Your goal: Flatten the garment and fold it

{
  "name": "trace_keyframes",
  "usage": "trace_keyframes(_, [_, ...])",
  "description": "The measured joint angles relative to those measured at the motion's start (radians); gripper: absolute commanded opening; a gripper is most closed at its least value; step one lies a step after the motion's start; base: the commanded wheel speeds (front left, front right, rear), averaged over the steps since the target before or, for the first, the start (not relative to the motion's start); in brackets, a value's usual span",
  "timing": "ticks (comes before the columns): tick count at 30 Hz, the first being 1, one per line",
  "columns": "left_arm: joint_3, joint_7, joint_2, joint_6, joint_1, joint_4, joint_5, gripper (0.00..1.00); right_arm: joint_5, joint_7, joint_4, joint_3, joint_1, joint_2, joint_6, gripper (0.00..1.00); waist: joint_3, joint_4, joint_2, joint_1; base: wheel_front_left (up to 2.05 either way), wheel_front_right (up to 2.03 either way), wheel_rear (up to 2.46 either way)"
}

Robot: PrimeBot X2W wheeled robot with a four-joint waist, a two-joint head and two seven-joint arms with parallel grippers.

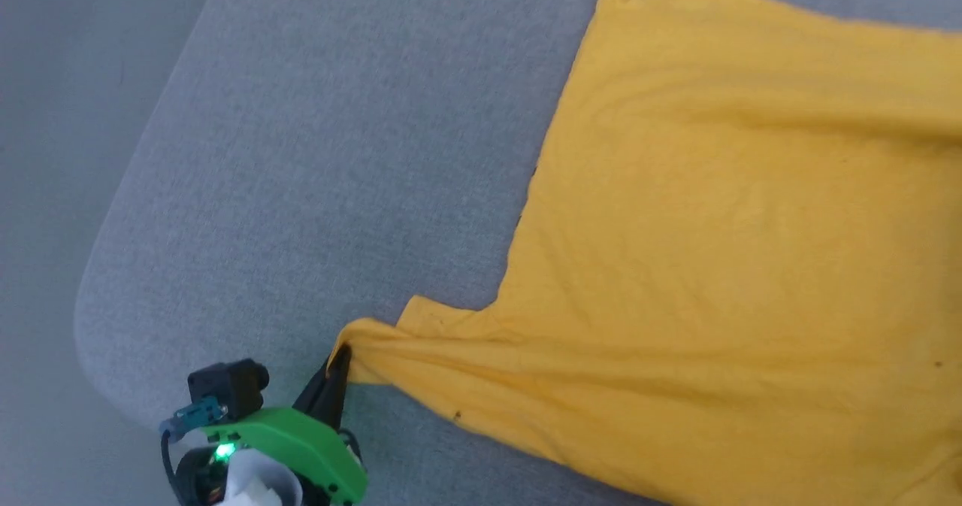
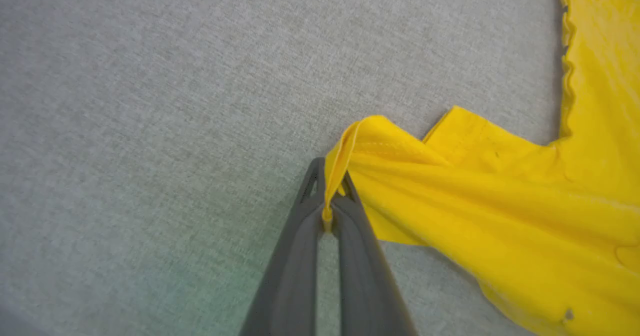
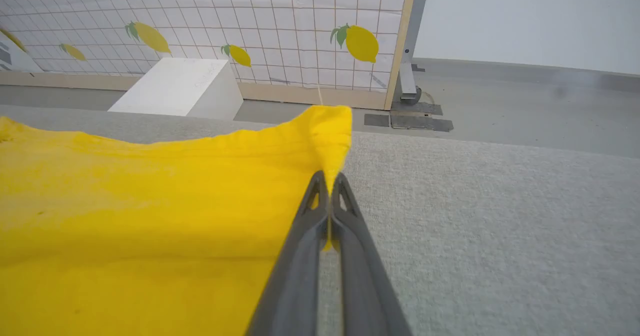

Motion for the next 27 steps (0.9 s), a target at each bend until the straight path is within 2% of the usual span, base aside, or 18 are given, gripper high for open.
trace_keyframes(4, [0.009,0.032,0.029,0.023,0.05,-0.031,0.0,0.0,0.001,-0.071,-0.055,-0.055,0.16,0.088,0.0,0.0,-0.076,-0.051,0.0,0.0,0.0,0.0,0.0])
trace_keyframes(8, [0.018,0.057,0.046,0.044,0.088,-0.063,0.0,0.0,0.006,-0.075,-0.118,-0.13,0.294,0.18,0.0,0.0,-0.142,-0.118,0.0,-0.0001,0.0,0.0,0.0])
trace_keyframes(13, [0.018,0.08,0.059,0.056,0.115,-0.095,0.0,0.0,0.031,-0.013,-0.152,-0.2,0.415,0.217,0.0,0.0,-0.205,-0.205,0.0,-0.0001,0.0,0.0,0.0])
trace_keyframes(16, [0.022,0.094,0.07,0.058,0.124,-0.111,0.0,0.0,0.061,0.098,-0.107,-0.238,0.463,0.218,0.0,0.0,-0.24,-0.26,0.0,-0.0001,0.0,0.0,0.0])
trace_keyframes(20, [0.028,0.106,0.084,0.067,0.136,-0.124,0.0,0.0,0.07,0.259,-0.012,-0.235,0.507,0.221,0.0,0.0,-0.275,-0.319,0.0,-0.0001,0.0,0.0,0.0])
trace_keyframes(24, [0.026,0.117,0.086,0.074,0.142,-0.136,0.0,0.0,0.069,0.394,0.022,-0.229,0.521,0.216,0.0,0.0,-0.309,-0.367,0.0,-0.0001,0.0,0.0,0.0])
trace_keyframes(25, [0.026,0.12,0.087,0.075,0.142,-0.138,0.0,0.0,0.07,0.416,0.023,-0.228,0.521,0.215,0.0,0.33,-0.316,-0.376,0.0,-0.0001,0.0,0.0,0.0])
trace_keyframes(27, [0.026,0.122,0.088,0.076,0.143,-0.142,0.0,0.0,0.07,0.432,0.018,-0.222,0.522,0.216,0.0,0.88,-0.328,-0.391,0.0,-0.0001,0.0,0.0,0.0])
